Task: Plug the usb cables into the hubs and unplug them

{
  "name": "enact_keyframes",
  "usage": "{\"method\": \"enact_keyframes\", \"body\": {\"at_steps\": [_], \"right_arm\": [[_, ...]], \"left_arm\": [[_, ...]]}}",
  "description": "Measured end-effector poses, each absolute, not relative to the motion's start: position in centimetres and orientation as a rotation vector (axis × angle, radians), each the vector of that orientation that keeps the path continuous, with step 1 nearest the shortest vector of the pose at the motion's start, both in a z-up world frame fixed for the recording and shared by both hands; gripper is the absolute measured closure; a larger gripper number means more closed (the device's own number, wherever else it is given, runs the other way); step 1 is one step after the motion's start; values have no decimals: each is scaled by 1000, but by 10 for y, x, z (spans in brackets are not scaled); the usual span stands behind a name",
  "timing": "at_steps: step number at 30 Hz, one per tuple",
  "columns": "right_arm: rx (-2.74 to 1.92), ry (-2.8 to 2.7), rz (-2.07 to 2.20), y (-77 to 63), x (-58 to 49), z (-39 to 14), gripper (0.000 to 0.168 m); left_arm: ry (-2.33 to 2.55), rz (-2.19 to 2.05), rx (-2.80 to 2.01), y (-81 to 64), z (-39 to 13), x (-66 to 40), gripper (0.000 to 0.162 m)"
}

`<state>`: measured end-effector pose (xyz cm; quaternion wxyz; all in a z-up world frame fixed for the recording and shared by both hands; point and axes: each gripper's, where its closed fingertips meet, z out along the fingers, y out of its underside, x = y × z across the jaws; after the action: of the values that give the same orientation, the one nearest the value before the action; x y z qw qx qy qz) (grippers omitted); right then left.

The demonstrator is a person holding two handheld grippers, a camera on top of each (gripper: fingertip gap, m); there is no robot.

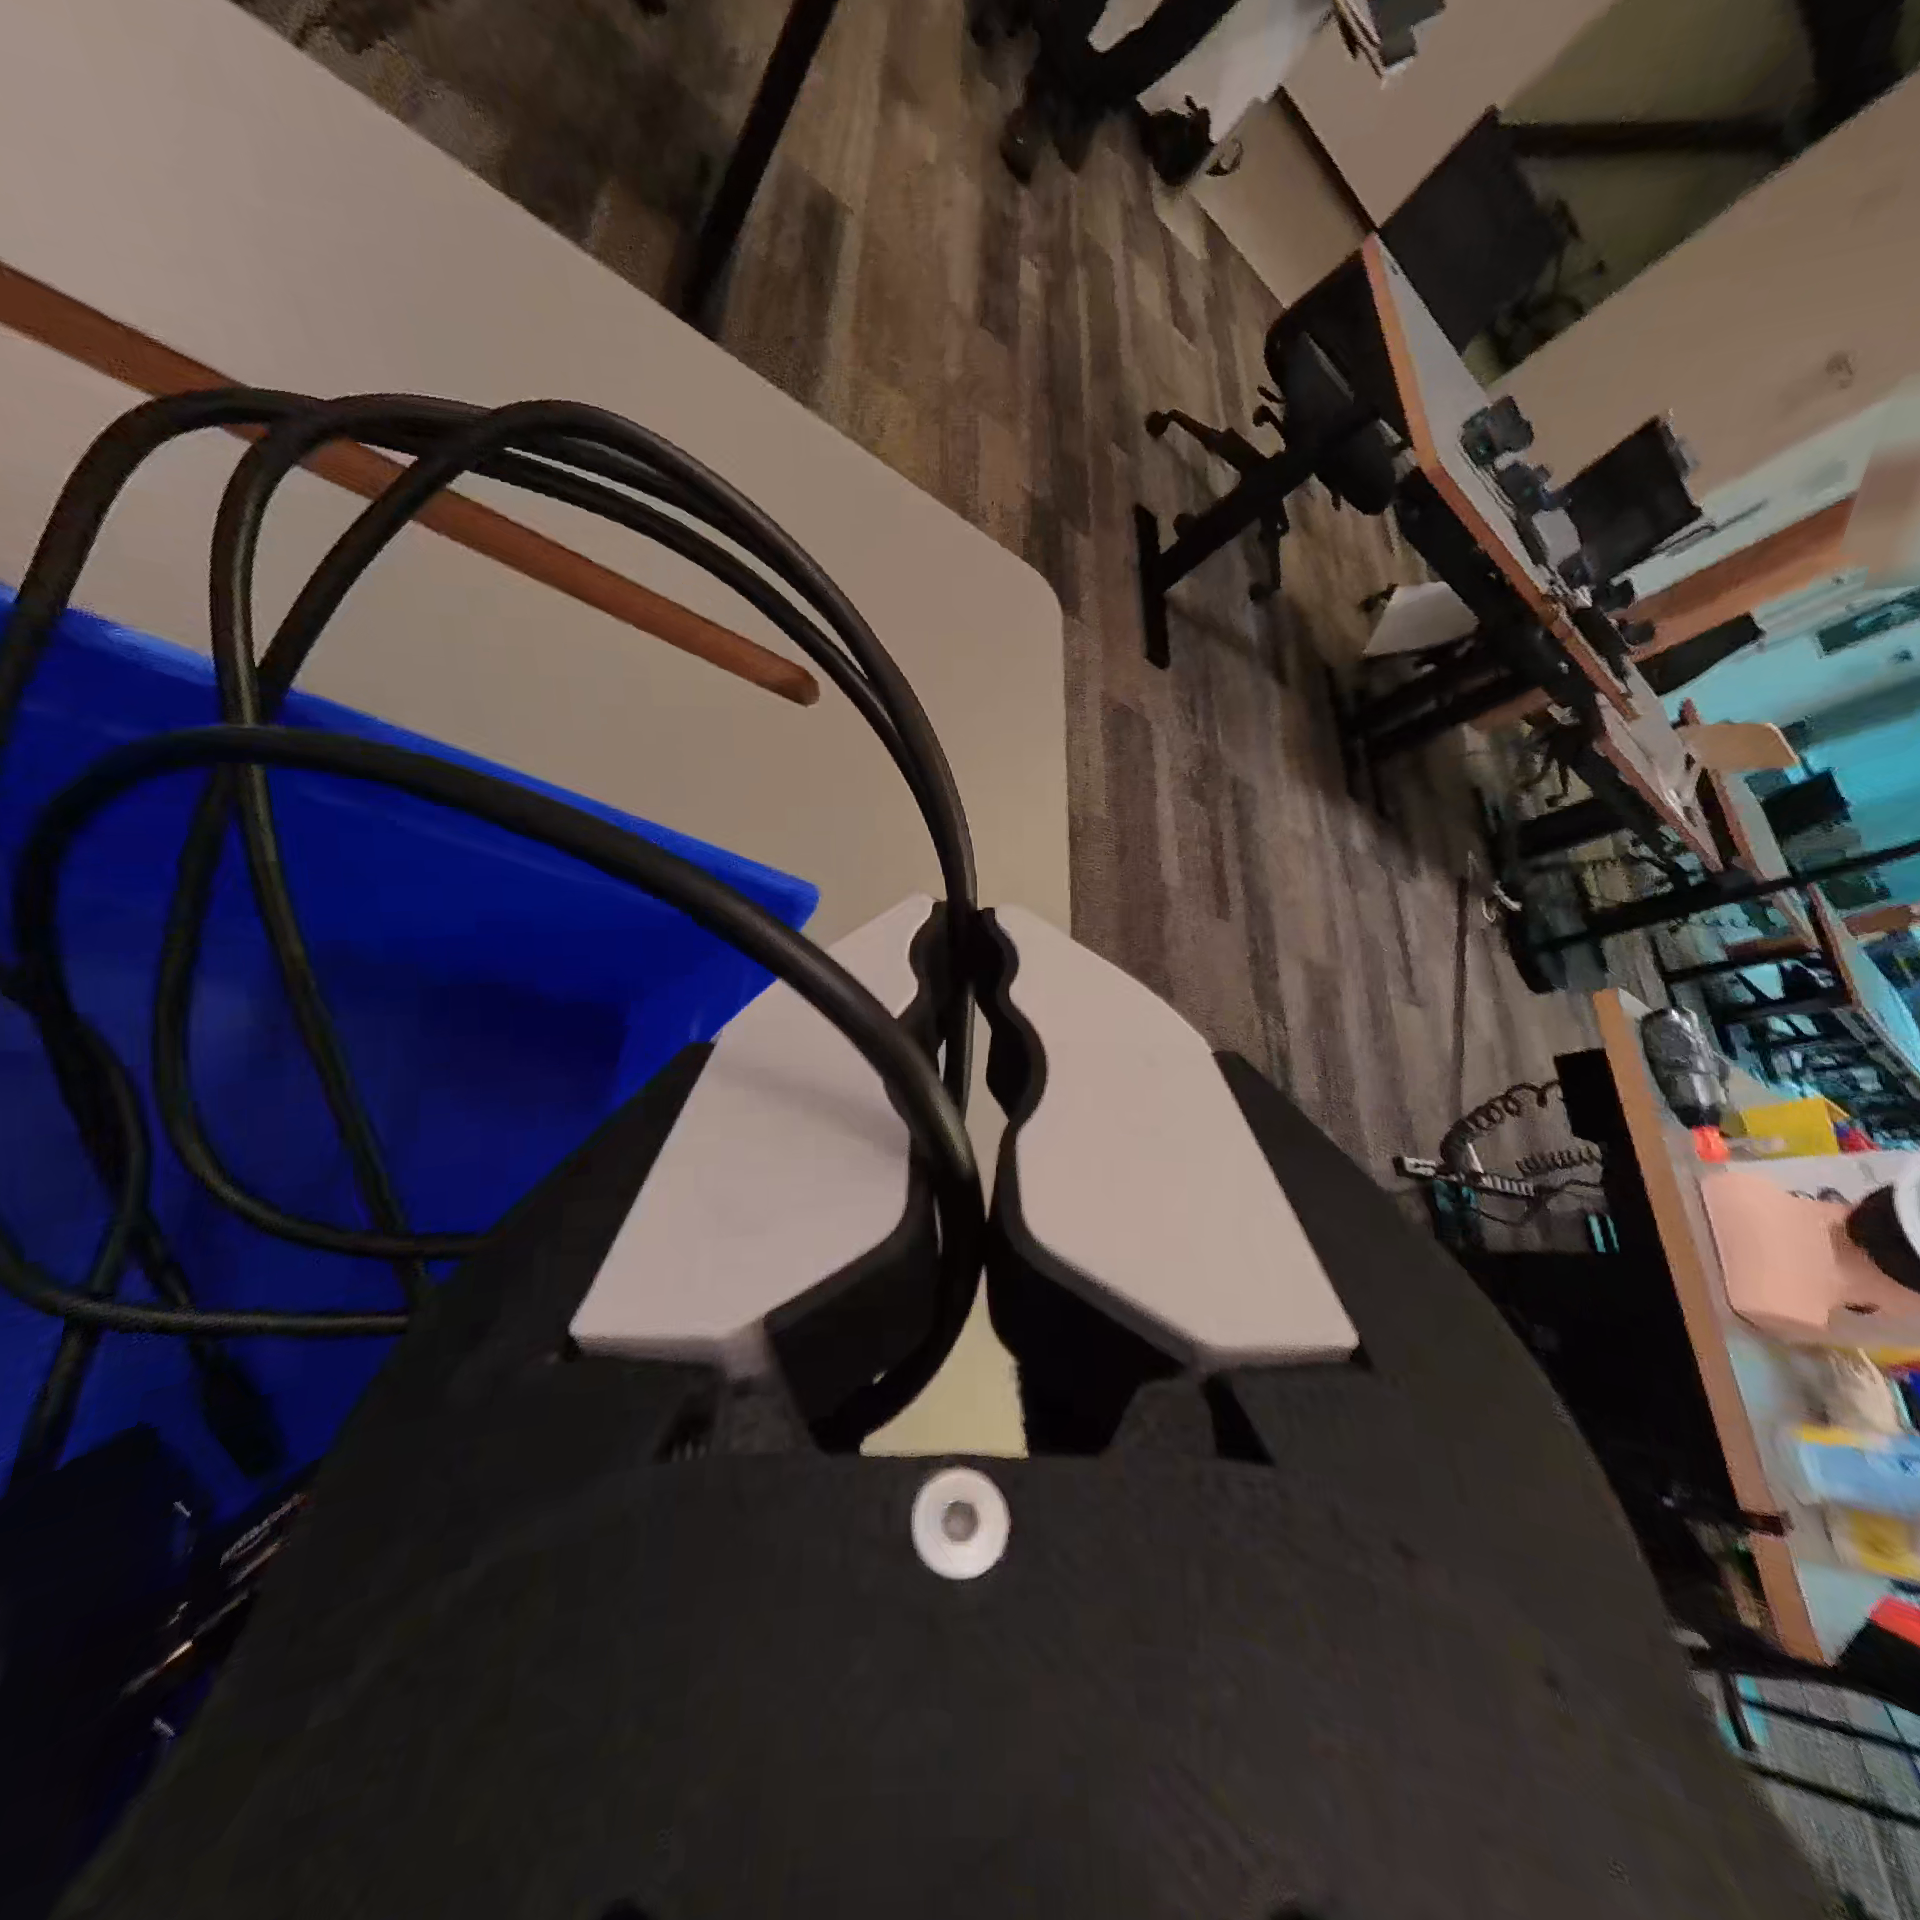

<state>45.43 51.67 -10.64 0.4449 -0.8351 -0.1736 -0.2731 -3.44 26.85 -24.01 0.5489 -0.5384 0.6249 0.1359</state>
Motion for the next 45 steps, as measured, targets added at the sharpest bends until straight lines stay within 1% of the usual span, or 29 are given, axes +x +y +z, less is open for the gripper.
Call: {"method": "enact_keyframes", "body": {"at_steps": [3,5,10,11,12,13,14,15,16,18,19,21,22,23,24,26,27,28,29,30,31,32,34,36,37,38,40,43,45], "right_arm": [[-2041,-366,-676,520,454,-100,163],[-2007,-444,-744,525,437,-104,163],[-2071,-692,-781,528,407,-150,162],[-2108,-739,-753,524,404,-157,160],[-2141,-779,-744,518,403,-161,150],[-2187,-802,-704,512,405,-164,145],[-2250,-794,-602,505,406,-167,131],[-2299,-787,-511,498,407,-168,122],[-2317,-823,-475,490,410,-165,120],[-2321,-888,-411,480,409,-156,104],[-2346,-902,-344,473,407,-152,101],[-2394,-908,-231,461,406,-142,100],[-2405,-924,-185,455,404,-137,95],[-2395,-920,-128,454,401,-132,86],[-2396,-880,-83,457,401,-129,84],[-2528,-1015,-173,452,409,-154,63],[-2541,-1056,-283,454,419,-160,58],[-2534,-1035,-280,458,421,-158,58],[-2522,-998,-116,457,409,-155,58],[-2513,-952,40,457,398,-150,52],[-2520,-911,70,458,401,-144,51],[-2511,-875,18,461,409,-134,57],[-2374,-892,25,459,401,-102,77],[-2173,-1009,85,447,364,-72,101],[-2110,-1112,76,437,344,-69,105],[-2078,-1191,49,430,326,-72,105],[-2019,-1341,68,419,286,-88,106],[-1893,-1476,39,423,241,-112,114],[-1955,-1521,74,428,229,-134,115]], "left_arm": [[1479,319,-1280,269,-240,-35,113],[1482,321,-1279,269,-240,-34,113],[1483,329,-1281,269,-240,-37,112],[1483,328,-1282,268,-240,-37,112],[1484,326,-1283,268,-240,-37,113],[1486,322,-1284,268,-240,-37,113],[1487,320,-1285,268,-240,-37,113],[1487,319,-1287,269,-240,-37,113],[1488,318,-1289,269,-240,-37,113],[1490,316,-1289,268,-241,-36,114],[1491,316,-1289,268,-241,-36,114],[1490,320,-1291,269,-241,-35,114],[1489,320,-1292,269,-240,-35,114],[1488,320,-1293,269,-240,-35,114],[1489,320,-1294,269,-241,-35,115],[1490,320,-1294,269,-241,-34,115],[1492,321,-1292,269,-241,-34,116],[1492,322,-1292,269,-241,-34,116],[1491,322,-1293,269,-241,-34,116],[1489,321,-1294,269,-241,-34,116],[1489,320,-1296,269,-241,-34,116],[1489,321,-1297,269,-241,-34,116],[1488,318,-1298,269,-241,-34,116],[1488,315,-1299,269,-241,-33,116],[1489,315,-1300,270,-241,-33,116],[1490,313,-1300,270,-241,-32,116],[1489,310,-1303,271,-241,-31,116],[1489,321,-1297,270,-241,-31,116],[1486,324,-1297,270,-241,-32,116]]}}
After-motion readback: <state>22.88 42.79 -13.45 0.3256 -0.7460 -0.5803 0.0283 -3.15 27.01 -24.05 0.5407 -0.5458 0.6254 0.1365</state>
